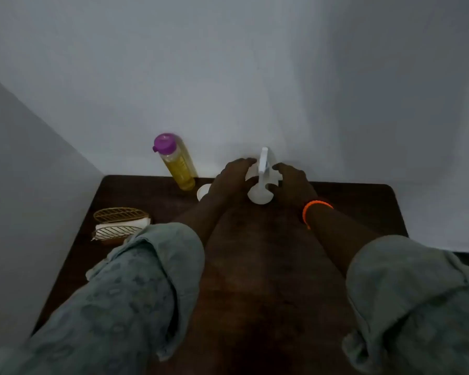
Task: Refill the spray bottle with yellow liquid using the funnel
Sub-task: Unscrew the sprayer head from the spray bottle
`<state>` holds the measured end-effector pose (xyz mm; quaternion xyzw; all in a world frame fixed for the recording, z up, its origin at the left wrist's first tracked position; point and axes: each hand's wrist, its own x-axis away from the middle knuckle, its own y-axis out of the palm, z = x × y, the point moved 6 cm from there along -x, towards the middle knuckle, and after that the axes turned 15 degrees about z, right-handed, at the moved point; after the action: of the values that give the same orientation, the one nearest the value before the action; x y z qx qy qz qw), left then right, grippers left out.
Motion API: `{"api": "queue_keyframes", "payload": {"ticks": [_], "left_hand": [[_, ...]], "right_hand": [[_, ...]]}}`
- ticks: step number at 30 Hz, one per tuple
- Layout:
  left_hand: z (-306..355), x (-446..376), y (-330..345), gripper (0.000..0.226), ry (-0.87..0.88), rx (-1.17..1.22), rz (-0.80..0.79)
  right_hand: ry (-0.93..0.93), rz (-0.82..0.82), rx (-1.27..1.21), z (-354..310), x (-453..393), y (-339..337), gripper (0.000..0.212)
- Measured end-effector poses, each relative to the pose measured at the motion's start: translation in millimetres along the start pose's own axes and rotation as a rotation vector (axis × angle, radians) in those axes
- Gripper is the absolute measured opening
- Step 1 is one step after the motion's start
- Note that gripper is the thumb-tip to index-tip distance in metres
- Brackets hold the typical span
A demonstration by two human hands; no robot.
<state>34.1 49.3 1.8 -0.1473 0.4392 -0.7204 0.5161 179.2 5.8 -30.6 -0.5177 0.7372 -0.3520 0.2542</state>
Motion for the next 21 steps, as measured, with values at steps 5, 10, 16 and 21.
{"api": "queue_keyframes", "payload": {"ticks": [5,10,16,21], "left_hand": [[0.8,-12.7,4.5,0.037,0.027,0.034,0.025],[0.5,-7.8,6.3,0.034,0.044,0.033,0.059],[9.0,19.9,-11.8,0.029,0.064,0.049,0.074],[26.8,80.3,-26.4,0.03,0.061,0.135,0.031]], "right_hand": [[-0.043,0.09,-0.055,-5.3,-12.3,8.0,0.04],[-0.026,0.104,-0.082,-6.8,-11.5,6.4,0.031],[-0.019,0.086,-0.131,-22.6,22.8,-4.5,0.035],[0.006,0.053,-0.132,-31.9,89.2,-12.7,0.02]]}}
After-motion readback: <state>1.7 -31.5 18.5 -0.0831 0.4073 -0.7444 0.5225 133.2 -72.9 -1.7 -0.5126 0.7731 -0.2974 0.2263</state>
